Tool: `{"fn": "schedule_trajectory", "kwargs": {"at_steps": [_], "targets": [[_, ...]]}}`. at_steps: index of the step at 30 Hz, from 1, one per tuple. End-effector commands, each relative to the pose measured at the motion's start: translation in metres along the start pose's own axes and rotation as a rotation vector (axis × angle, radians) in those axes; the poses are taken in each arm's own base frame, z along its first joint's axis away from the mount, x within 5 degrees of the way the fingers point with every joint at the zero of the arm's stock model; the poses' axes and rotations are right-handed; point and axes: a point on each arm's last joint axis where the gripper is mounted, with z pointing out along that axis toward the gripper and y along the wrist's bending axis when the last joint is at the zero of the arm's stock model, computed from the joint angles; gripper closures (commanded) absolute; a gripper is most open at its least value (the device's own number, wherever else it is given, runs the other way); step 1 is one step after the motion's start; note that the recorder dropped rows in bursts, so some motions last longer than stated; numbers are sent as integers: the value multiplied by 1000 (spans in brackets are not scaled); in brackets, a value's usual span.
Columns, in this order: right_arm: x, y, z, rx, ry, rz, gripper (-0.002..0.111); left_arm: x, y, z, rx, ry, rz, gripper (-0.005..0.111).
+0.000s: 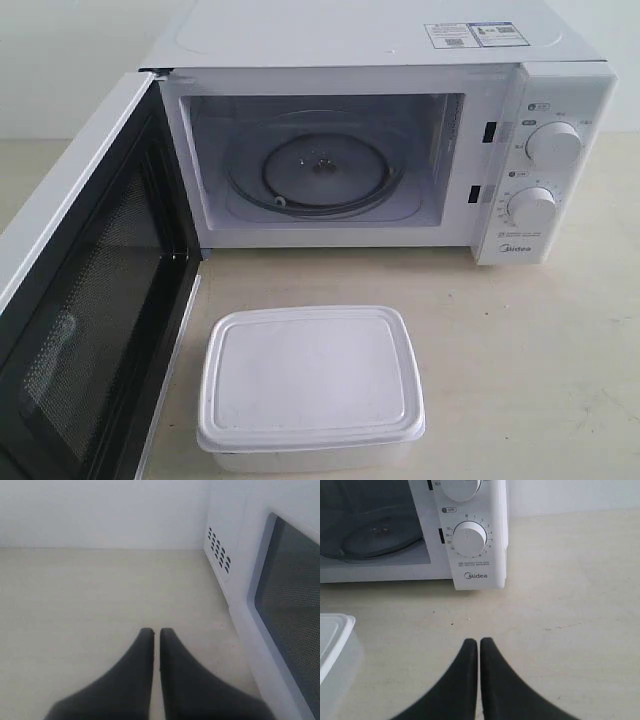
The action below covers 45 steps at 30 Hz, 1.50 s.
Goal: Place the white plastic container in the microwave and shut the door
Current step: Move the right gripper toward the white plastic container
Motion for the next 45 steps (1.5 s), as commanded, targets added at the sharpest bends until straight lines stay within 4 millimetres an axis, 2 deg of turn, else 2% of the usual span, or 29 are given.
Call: {"fn": "schedule_trajectory", "kwargs": {"at_steps": [1, 22, 26, 30, 33, 36, 41, 45], "targets": [[-1, 0, 0, 0, -13, -5, 108, 0, 0, 0, 5, -7, -11, 102], [-1, 0, 0, 0, -10, -6, 108, 0, 0, 0, 5, -7, -11, 102], [-2, 1, -1, -14, -12, 52, 108, 0, 0, 0, 5, -7, -11, 102], [-39, 7, -18, -51, -122, 96, 108, 0, 0, 0, 5, -7, -11, 102], [-75, 11, -39, -72, -244, 98, 108, 0, 0, 0, 5, -7, -11, 102], [-101, 13, -59, -85, -334, 87, 108, 0, 0, 0, 5, -7, -11, 102], [-128, 17, -86, -105, -441, 91, 108, 0, 0, 0, 5, -7, -11, 102], [-142, 21, -98, -182, -533, 195, 108, 0, 0, 0, 5, -7, -11, 102]]}}
